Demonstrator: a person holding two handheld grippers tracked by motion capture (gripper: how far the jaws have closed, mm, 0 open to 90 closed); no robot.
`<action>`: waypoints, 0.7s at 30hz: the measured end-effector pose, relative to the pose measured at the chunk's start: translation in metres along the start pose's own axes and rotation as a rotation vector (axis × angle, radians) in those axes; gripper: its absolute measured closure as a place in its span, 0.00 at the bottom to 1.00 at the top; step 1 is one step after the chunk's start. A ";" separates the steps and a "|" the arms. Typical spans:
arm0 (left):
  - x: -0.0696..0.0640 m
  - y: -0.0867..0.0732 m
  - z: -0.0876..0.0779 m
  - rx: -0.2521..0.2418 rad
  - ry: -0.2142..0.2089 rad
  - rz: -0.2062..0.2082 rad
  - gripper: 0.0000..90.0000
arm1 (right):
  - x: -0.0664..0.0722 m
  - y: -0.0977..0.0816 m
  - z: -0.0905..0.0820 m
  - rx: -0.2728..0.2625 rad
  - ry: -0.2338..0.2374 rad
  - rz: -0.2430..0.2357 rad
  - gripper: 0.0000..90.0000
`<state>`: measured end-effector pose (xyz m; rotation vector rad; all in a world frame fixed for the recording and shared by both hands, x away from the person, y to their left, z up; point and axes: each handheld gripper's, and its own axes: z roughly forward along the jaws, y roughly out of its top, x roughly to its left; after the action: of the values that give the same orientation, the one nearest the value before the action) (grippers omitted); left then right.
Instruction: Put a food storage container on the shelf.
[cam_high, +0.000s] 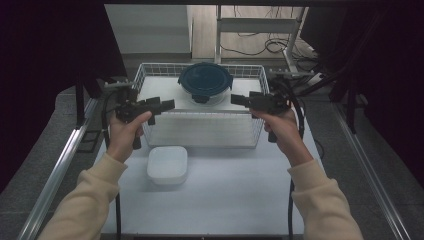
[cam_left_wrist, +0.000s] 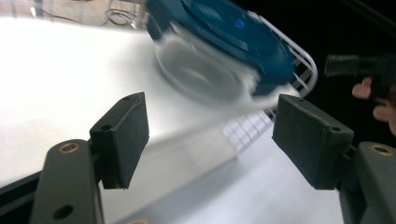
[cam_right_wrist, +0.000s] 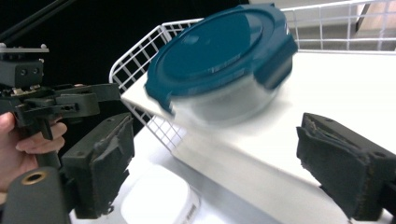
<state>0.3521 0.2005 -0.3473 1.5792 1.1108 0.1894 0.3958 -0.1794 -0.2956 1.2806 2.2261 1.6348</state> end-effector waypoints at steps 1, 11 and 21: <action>-0.003 -0.007 -0.003 0.008 -0.001 0.018 0.32 | 0.002 -0.007 -0.006 -0.014 -0.010 -0.018 0.16; -0.028 -0.079 -0.029 0.079 -0.017 0.107 0.32 | 0.000 -0.084 -0.043 -0.047 -0.020 -0.095 0.19; -0.026 -0.129 -0.023 0.173 0.033 0.146 0.32 | -0.008 -0.146 -0.045 0.044 -0.030 -0.107 0.20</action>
<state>0.2535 0.1863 -0.4356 1.8188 1.0607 0.2219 0.2953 -0.2289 -0.3996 1.1660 2.2828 1.5280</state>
